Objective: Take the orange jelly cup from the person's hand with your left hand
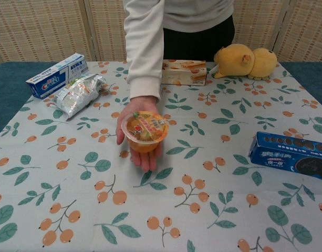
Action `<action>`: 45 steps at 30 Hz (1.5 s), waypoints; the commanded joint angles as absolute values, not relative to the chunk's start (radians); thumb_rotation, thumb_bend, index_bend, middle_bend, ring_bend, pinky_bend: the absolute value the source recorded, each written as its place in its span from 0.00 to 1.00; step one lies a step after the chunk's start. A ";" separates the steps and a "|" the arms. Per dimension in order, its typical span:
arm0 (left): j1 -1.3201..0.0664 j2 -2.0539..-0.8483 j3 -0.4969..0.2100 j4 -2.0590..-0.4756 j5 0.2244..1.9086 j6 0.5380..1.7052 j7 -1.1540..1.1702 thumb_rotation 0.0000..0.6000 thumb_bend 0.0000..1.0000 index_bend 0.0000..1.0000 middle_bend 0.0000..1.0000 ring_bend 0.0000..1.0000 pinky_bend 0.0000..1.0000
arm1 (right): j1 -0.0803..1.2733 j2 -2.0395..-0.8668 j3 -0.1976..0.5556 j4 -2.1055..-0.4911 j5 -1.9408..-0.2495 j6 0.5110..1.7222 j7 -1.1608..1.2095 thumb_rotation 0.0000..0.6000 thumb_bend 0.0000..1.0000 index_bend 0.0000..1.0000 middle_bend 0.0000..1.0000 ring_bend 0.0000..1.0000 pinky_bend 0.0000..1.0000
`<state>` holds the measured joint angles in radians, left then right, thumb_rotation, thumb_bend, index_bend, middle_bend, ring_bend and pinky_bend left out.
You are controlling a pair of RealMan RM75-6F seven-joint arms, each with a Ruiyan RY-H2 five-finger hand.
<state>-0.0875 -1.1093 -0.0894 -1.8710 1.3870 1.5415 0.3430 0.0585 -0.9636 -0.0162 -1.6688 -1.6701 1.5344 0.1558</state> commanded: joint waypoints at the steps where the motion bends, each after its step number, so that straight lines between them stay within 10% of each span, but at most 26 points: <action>1: -0.087 -1.110 -0.089 -1.870 1.386 1.541 0.343 1.00 0.29 0.00 0.00 0.00 0.13 | 0.060 -0.963 -0.015 -1.669 -1.670 1.533 0.156 1.00 0.37 0.09 0.23 0.19 0.41; 21: -0.137 -1.087 -0.102 -1.843 1.450 1.491 0.283 1.00 0.29 0.00 0.00 0.00 0.13 | 0.057 -0.946 0.002 -1.676 -1.657 1.552 0.144 1.00 0.37 0.09 0.23 0.19 0.41; 45: -0.630 -1.104 -0.141 -1.776 1.499 0.834 0.227 1.00 0.29 0.00 0.00 0.00 0.05 | 0.065 -0.924 0.012 -1.711 -1.643 1.535 0.120 1.00 0.37 0.09 0.23 0.19 0.41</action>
<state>-0.5863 -1.0759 -0.1315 -1.7960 1.5270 0.8818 0.2189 0.0653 -0.9244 0.0117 -1.7111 -1.6429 1.5349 0.1195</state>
